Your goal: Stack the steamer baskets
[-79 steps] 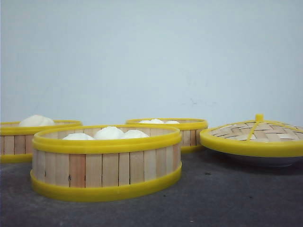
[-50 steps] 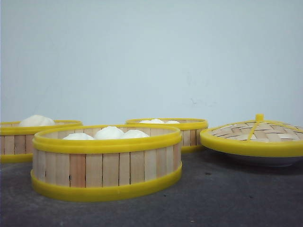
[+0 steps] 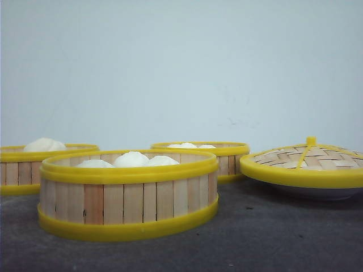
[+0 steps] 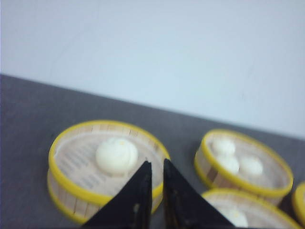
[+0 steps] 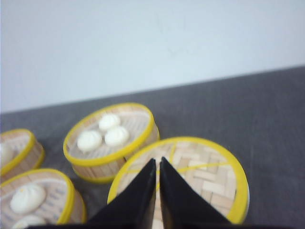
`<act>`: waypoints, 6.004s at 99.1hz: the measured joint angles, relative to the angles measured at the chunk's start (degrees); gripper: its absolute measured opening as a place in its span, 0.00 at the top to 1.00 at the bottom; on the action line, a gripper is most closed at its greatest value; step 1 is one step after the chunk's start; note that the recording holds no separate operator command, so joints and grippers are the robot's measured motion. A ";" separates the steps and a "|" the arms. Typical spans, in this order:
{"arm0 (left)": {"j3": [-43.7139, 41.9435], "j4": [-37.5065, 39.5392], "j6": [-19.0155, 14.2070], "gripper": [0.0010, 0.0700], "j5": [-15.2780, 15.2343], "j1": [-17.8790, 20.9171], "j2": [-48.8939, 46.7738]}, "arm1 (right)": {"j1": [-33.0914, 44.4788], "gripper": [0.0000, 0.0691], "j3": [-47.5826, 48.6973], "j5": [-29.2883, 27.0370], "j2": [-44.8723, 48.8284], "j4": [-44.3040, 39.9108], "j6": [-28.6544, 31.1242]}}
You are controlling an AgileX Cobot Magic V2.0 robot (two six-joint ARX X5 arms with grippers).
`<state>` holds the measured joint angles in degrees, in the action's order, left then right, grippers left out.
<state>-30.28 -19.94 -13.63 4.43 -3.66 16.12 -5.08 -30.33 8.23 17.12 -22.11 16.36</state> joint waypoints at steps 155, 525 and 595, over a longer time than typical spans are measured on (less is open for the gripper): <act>-15.58 -12.44 11.30 0.40 3.28 0.00 30.42 | -3.56 0.17 -37.46 4.22 66.71 -5.29 -8.72; -15.58 -12.55 12.57 0.40 3.30 0.00 30.38 | -26.73 0.97 -52.33 -5.46 73.37 -23.47 -14.71; -15.58 -12.44 12.57 0.40 3.30 0.00 30.38 | -31.26 0.97 -52.19 -5.95 82.31 -11.87 -14.69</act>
<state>-45.87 -32.38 -1.06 7.73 -3.66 46.50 -36.34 -82.52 2.28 99.44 -33.98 1.67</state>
